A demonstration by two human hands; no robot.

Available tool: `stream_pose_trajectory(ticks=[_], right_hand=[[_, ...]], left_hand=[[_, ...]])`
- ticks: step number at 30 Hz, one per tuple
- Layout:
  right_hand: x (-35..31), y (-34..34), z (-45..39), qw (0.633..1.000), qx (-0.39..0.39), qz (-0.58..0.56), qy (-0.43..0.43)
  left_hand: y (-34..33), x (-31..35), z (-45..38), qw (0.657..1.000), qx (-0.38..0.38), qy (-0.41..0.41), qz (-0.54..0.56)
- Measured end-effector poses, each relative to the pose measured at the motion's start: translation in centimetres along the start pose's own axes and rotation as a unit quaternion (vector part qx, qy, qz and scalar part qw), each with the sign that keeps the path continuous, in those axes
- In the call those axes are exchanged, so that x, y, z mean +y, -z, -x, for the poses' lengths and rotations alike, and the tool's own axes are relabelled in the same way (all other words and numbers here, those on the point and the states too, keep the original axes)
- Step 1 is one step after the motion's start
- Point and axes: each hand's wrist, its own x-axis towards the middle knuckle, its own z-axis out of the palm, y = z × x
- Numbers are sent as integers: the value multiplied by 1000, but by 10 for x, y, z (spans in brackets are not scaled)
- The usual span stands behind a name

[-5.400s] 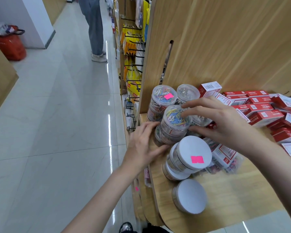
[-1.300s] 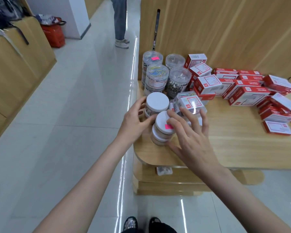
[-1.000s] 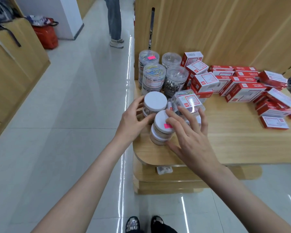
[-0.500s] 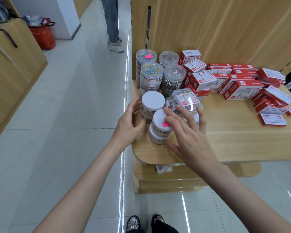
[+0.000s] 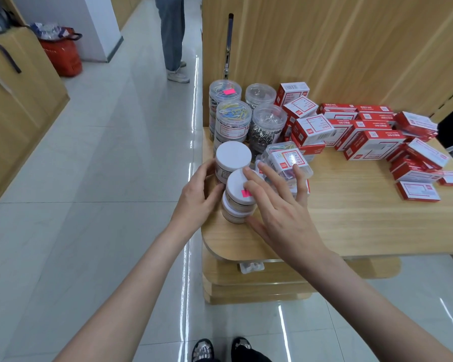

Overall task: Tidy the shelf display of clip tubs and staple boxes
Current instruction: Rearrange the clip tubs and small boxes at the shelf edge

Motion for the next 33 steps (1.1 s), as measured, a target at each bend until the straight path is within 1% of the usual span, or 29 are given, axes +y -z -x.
stream_pose_trajectory(ticks=[6, 10, 17, 20, 23, 26, 28, 31, 33], right_hand=[[0, -1, -1, 1000, 2, -1, 1], [0, -1, 0, 1000, -2, -4, 1], [-4, -4, -2, 1000, -2, 9, 9], [-7, -3, -3, 1000, 0, 3, 6], [-7, 3, 1, 999, 19, -44, 0], [-5, 8, 13, 994, 53, -91, -14], [-3, 7, 21, 994, 66, -84, -13], [-2, 4, 20, 995, 78, -61, -14], [0, 5, 11, 992, 103, -64, -18]], left_hand=[[1, 5, 1, 1000, 9, 5, 8], [7, 8, 12, 1000, 13, -12, 23], [10, 7, 45, 999, -37, 5, 26], [7, 13, 48, 998, -43, 4, 36], [5, 14, 50, 999, -42, 3, 35], [7, 13, 49, 998, -39, 22, 33], [9, 12, 46, 998, -38, 33, 35], [9, 12, 43, 998, -48, 23, 38], [8, 11, 42, 998, -52, 24, 37]])
